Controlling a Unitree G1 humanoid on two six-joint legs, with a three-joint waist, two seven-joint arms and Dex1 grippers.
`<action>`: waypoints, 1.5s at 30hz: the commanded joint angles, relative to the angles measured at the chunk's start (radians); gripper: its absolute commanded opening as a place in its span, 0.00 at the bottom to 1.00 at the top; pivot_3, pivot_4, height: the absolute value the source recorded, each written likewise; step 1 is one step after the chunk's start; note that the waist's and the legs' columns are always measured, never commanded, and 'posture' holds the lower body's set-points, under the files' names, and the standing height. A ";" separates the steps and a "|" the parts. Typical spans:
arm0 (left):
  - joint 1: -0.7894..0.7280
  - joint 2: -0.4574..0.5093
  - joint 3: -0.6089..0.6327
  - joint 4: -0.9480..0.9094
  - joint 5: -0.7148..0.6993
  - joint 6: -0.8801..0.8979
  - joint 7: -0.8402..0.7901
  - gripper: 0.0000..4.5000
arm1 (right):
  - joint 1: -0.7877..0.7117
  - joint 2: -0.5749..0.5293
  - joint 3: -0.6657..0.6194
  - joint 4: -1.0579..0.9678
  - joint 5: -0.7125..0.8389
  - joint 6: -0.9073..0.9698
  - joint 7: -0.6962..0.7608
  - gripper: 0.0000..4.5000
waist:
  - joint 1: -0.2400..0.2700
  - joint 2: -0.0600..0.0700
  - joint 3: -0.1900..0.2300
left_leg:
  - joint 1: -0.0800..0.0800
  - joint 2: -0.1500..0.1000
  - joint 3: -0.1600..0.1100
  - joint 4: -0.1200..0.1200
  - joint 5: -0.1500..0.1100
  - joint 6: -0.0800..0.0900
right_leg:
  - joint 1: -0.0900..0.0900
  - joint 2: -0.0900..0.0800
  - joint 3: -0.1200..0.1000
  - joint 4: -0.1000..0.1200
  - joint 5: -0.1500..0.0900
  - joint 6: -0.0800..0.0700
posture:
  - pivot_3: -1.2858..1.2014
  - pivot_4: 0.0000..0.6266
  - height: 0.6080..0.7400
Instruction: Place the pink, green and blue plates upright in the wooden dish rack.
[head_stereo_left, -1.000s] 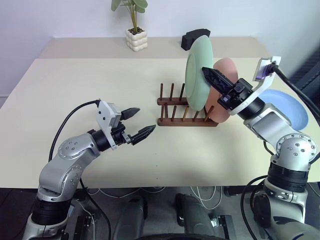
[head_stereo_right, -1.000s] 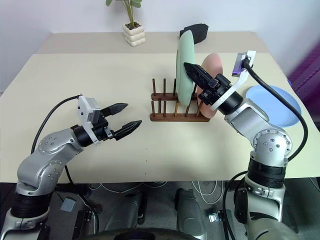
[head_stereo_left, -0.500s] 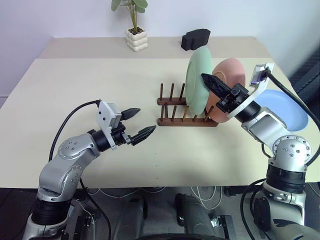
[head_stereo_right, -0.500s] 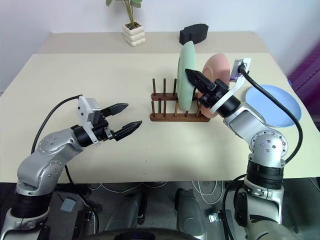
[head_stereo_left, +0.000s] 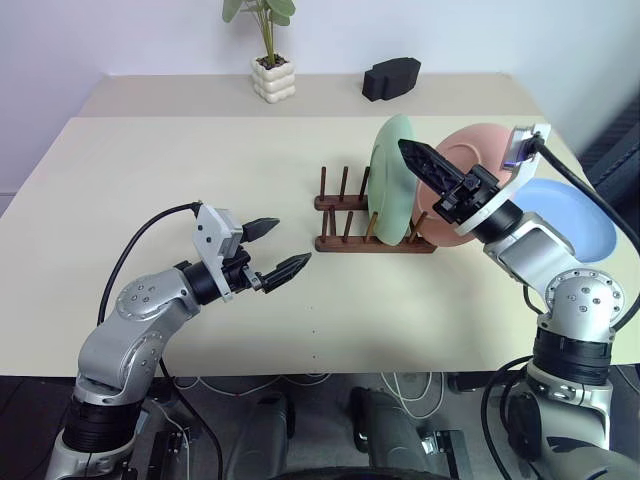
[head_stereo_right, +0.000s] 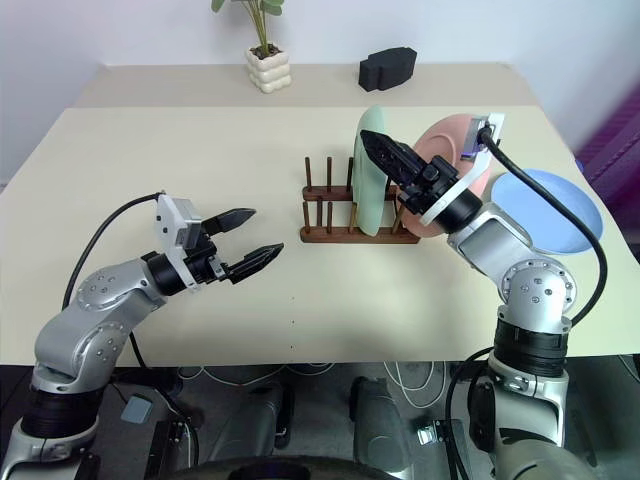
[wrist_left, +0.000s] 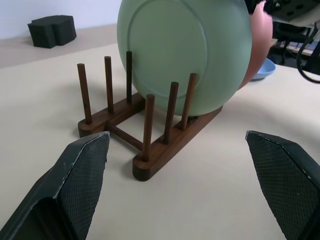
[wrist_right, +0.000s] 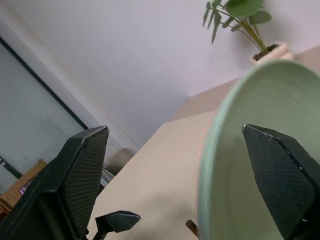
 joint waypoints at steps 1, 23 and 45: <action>-0.002 -0.005 -0.004 -0.022 0.002 -0.017 0.003 1.00 | -0.043 -0.028 -0.002 -0.072 0.002 -0.016 0.017 0.98 | 0.000 0.000 0.000 | 0.000 0.000 0.000 0.000 0.000 0.000 | 0.000 0.000 0.000 0.000 0.000 0.000 | 0.52 0.24 0.97; -0.048 -0.030 -0.049 0.034 0.011 -0.032 -0.032 1.00 | 0.050 -0.658 -0.153 0.384 -0.625 -0.331 0.469 0.98 | 0.004 0.001 0.000 | -0.001 -0.001 0.003 0.000 -0.002 0.004 | 0.002 0.000 0.000 -0.009 0.000 -0.001 | 0.52 0.24 0.97; -0.060 -0.054 -0.070 0.055 0.030 -0.057 -0.049 1.00 | -0.007 -0.563 0.274 0.993 -1.251 -0.744 0.580 0.98 | 0.000 0.005 -0.001 | 0.000 -0.001 0.007 0.001 -0.002 0.004 | 0.003 0.002 0.003 -0.011 0.002 -0.003 | 0.52 0.24 0.97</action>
